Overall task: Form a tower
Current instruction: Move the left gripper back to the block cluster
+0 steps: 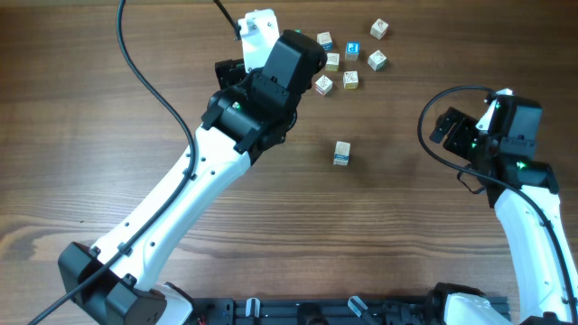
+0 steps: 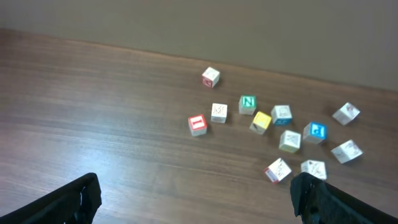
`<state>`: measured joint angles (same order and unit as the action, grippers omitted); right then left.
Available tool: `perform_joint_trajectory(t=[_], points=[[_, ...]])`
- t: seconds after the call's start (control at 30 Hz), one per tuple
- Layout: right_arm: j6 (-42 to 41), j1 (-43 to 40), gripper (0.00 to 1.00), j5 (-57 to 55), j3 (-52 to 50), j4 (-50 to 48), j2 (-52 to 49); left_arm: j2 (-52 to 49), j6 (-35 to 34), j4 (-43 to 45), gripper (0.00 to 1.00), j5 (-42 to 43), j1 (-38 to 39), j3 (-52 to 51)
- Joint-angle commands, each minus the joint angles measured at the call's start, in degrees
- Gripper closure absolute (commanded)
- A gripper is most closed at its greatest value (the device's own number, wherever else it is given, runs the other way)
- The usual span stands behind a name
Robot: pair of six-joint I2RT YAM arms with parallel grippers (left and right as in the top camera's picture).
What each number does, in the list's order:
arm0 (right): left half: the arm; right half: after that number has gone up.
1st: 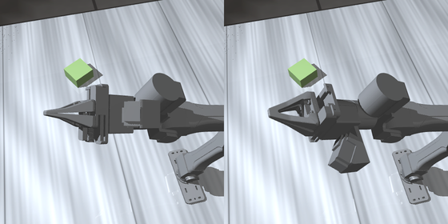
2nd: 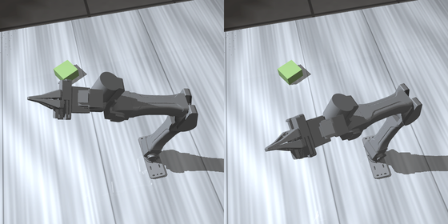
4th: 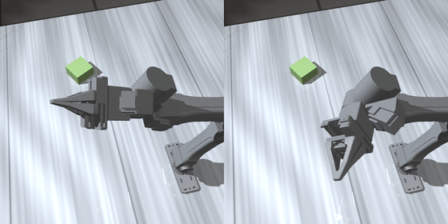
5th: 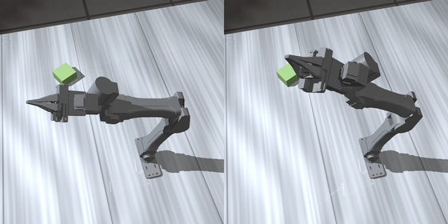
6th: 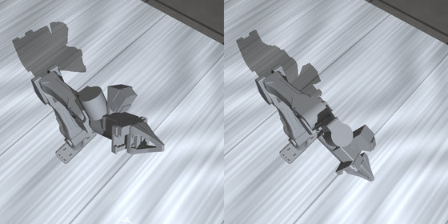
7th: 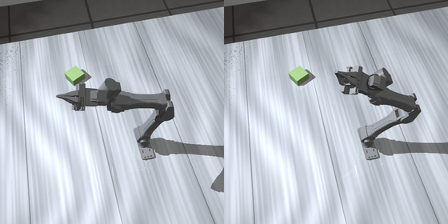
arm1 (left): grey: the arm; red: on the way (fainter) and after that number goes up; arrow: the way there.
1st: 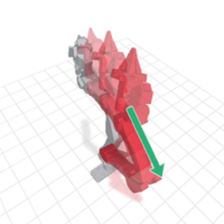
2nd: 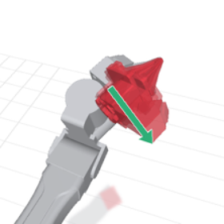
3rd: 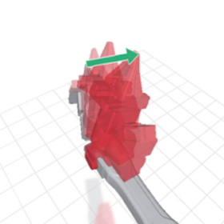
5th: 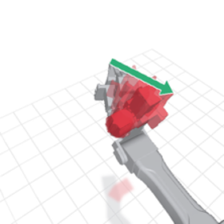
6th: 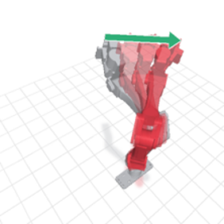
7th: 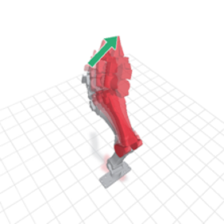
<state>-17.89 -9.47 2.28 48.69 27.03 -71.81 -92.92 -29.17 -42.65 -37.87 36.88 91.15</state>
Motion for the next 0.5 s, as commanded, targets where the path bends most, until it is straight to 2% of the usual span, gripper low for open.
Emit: perform_joint_trajectory(t=[0.0, 0.2, 0.3, 0.47], points=[[-0.15, 0.02, 0.00, -1.20, 0.74, 0.02, -0.63, 1.42, 0.46, -0.20, 0.00, -1.22, -0.31, 1.11], [-0.17, 0.02, 0.00, -1.20, 0.74, 0.02, -0.63, 7.23, 0.48, 0.02, 0.00, -1.25, -1.57, 1.11], [-0.13, 0.02, 0.00, -1.20, 0.74, 0.00, -0.63, 10.73, 0.42, -0.44, 0.00, -1.20, -7.02, 1.11], [-0.98, 0.00, 0.00, -0.74, 0.74, -0.52, -0.63, 11.98, 0.44, -5.64, 0.00, -1.22, -9.79, 1.11]])
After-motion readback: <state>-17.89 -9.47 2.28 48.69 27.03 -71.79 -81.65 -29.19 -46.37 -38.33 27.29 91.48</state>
